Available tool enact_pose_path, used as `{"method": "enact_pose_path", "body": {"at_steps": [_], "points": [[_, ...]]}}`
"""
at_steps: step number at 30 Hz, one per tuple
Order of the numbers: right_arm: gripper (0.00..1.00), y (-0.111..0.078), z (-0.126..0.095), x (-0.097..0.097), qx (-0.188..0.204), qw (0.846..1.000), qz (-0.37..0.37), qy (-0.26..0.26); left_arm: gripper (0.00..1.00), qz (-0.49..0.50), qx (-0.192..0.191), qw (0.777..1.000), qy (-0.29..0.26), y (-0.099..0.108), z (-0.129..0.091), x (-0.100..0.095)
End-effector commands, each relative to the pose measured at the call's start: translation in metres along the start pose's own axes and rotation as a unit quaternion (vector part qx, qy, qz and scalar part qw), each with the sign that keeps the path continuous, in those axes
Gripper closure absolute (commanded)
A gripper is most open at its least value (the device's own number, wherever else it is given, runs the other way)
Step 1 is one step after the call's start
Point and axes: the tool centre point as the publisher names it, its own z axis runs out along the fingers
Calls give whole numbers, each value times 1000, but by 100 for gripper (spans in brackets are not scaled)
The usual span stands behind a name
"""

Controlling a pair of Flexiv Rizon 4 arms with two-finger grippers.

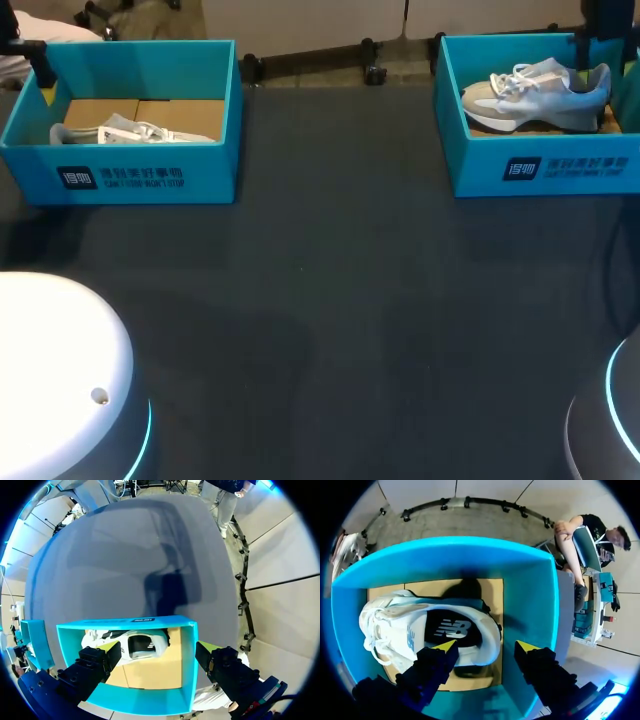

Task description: Take the shoe out of the shoebox, open the shoe tongue, remove and reinsert the insole, then place the shoe into the shoebox

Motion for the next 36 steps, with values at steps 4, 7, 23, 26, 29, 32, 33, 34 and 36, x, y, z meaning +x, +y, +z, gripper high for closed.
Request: {"method": "enact_pose_path", "body": {"at_steps": [4, 7, 23, 26, 29, 32, 33, 34, 36], "points": [[29, 9, 19, 2, 16, 1000, -1, 7, 0, 1, 0, 1000, 1, 0, -1, 0], [36, 10, 24, 3, 21, 1000, 0, 9, 0, 1, 0, 1000, 1, 0, -1, 0], [25, 9, 42, 0, 39, 999, 7, 30, 0, 1, 0, 1000, 1, 0, -1, 0], [29, 9, 47, 0, 43, 999, 9, 32, 0, 1, 0, 1000, 1, 0, -1, 0], [28, 8, 49, 2, 45, 998, 9, 34, 0, 1, 0, 1000, 1, 0, -1, 0], [30, 5, 52, 6, 47, 998, 8, 38, 0, 1, 0, 1000, 1, 0, -1, 0], [31, 5, 53, 7, 47, 998, 7, 39, 0, 1, 0, 1000, 1, 0, -1, 0], [31, 5, 55, 8, 49, 998, 6, 40, 0, 1, 0, 1000, 1, 0, -1, 0], [30, 4, 57, 9, 51, 998, 5, 44, 0, 1, 0, 1000, 1, 0, -1, 0]]}}
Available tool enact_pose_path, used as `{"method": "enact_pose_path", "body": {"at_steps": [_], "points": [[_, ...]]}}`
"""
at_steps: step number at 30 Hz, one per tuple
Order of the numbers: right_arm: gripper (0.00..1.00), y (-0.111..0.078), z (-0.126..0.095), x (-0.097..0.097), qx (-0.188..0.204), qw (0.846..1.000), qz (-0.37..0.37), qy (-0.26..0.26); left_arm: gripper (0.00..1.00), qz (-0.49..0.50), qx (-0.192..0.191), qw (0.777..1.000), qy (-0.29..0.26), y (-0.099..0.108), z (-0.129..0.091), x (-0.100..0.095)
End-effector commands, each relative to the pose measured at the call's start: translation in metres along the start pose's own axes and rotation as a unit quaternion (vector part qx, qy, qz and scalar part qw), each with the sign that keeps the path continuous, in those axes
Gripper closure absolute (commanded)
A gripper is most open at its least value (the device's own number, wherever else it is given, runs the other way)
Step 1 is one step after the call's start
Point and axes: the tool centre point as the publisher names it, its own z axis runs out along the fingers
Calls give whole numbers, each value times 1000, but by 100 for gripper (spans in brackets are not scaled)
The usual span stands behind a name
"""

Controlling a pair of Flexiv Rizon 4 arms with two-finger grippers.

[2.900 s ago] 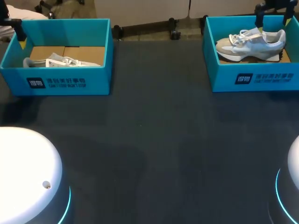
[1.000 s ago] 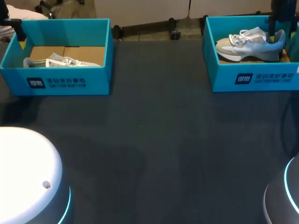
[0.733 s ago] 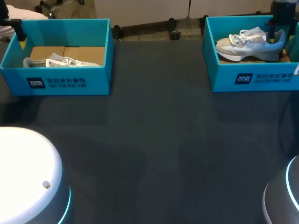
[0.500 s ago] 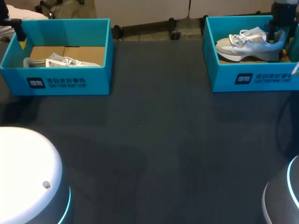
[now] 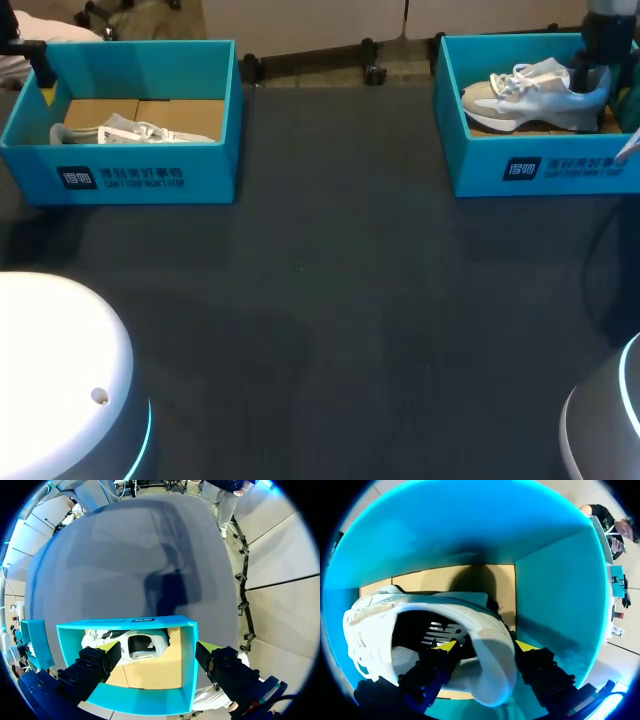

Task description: Take the shoe out of the shoebox, open the shoe tongue, remove and reinsert the insole, then place the shoe into the shoebox

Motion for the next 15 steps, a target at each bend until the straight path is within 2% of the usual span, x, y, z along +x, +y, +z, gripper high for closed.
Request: {"method": "enact_pose_path", "body": {"at_steps": [1, 5, 6, 8, 10, 12, 15], "points": [[31, 9, 8, 1, 24, 1000, -2, 5, 0, 1, 0, 1000, 1, 0, -1, 0], [27, 10, 10, 3, 26, 1000, -5, 8, 0, 1, 0, 1000, 1, 0, -1, 0], [29, 10, 11, 3, 28, 1000, -6, 10, 0, 1, 0, 1000, 1, 0, -1, 0], [53, 9, 12, 4, 29, 999, -6, 15, 0, 1, 0, 1000, 1, 0, -1, 0], [59, 8, 12, 5, 29, 999, -6, 16, 0, 1, 0, 1000, 1, 0, -1, 0], [60, 7, 12, 6, 28, 999, -6, 17, 0, 1, 0, 1000, 1, 0, -1, 0], [68, 6, 13, 7, 29, 999, -7, 17, 0, 1, 0, 1000, 1, 0, -1, 0]]}}
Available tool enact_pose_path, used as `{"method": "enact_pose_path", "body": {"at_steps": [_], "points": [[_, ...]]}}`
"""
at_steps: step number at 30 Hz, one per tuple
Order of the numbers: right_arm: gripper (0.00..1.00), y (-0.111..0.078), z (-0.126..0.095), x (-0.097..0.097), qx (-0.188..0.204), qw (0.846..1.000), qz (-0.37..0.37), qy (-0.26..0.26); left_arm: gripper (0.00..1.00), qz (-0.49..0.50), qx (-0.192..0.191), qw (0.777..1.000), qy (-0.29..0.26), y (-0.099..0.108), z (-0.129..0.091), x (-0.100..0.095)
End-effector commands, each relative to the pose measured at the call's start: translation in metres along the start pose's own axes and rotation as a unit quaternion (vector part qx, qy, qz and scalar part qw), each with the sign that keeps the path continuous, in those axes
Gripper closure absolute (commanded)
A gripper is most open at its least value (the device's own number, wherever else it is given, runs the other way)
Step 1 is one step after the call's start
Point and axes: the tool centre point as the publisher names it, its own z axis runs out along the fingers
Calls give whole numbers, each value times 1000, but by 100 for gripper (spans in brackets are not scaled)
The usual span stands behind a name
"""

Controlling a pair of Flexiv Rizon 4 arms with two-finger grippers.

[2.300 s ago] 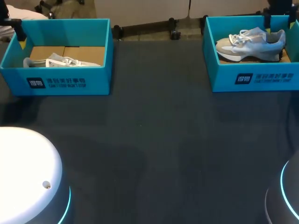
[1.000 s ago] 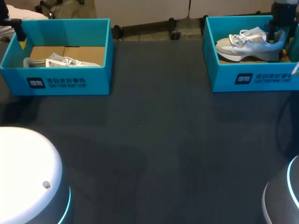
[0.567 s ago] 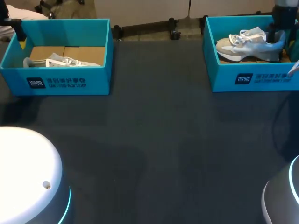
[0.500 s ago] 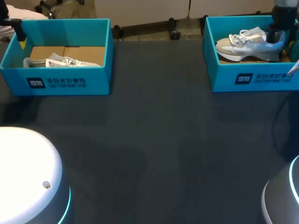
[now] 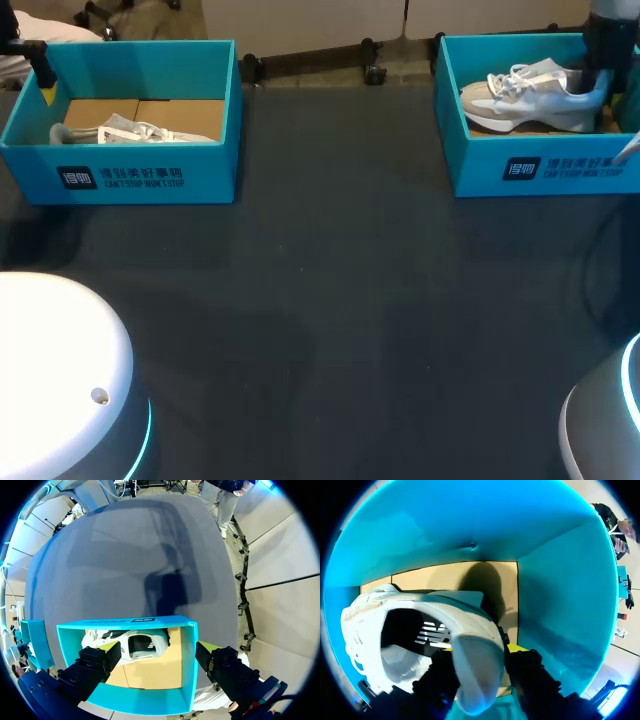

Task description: Take the shoe out of the shoebox, open the shoe tongue, remove and reinsert the insole, then place the shoe into the shoebox

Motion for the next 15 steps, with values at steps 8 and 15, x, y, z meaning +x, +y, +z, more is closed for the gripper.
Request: {"method": "enact_pose_path", "body": {"at_steps": [8, 15], "points": [[4, 10, 4, 6, 24, 1000, 1, -3, 0, 1, 0, 1000, 1, 0, -1, 0], [8, 14, 8, 6, 27, 1000, 2, -1, 0, 1, 0, 1000, 1, 0, -1, 0]]}}
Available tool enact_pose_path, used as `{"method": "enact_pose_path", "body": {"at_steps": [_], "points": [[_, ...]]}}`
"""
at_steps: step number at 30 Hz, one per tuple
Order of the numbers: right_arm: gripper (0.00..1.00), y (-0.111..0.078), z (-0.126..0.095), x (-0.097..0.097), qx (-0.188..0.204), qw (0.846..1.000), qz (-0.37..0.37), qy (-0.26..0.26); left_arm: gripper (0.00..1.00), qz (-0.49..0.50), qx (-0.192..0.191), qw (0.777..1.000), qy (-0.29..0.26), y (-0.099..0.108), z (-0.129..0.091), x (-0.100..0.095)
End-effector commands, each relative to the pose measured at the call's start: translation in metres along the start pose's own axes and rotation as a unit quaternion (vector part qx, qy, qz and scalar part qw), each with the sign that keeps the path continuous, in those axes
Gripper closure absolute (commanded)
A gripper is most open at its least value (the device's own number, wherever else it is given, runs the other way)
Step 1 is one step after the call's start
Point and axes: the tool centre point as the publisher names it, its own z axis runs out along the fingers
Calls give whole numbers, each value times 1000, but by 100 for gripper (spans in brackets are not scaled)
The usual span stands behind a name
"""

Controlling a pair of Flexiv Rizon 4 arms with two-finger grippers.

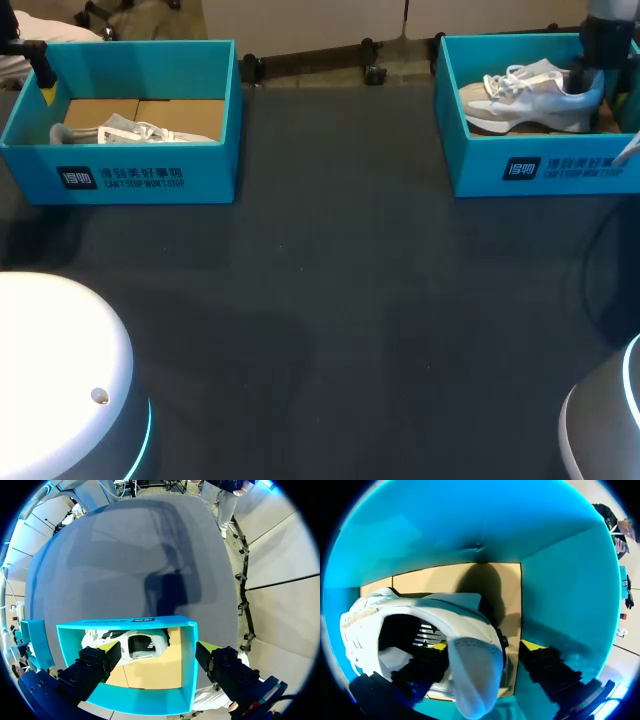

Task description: Take the shoe out of the shoebox, open the shoe tongue, remove and reinsert the insole, then place the shoe into the shoebox

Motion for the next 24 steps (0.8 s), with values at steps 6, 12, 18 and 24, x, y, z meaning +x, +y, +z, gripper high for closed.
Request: {"method": "enact_pose_path", "body": {"at_steps": [6, 12, 18, 24], "points": [[51, 12, 13, 5, 37, 999, -5, 5, 0, 1, 0, 1000, 1, 0, -1, 0], [100, 8, 8, 5, 34, 999, 2, -1, 0, 1, 0, 1000, 1, 0, -1, 0], [100, 5, -5, 0, 23, 1000, 14, -11, 0, 1, 0, 1000, 1, 0, -1, 0], [100, 5, -20, -4, 12, 1000, 21, -19, 0, 1, 0, 1000, 1, 0, -1, 0]]}}
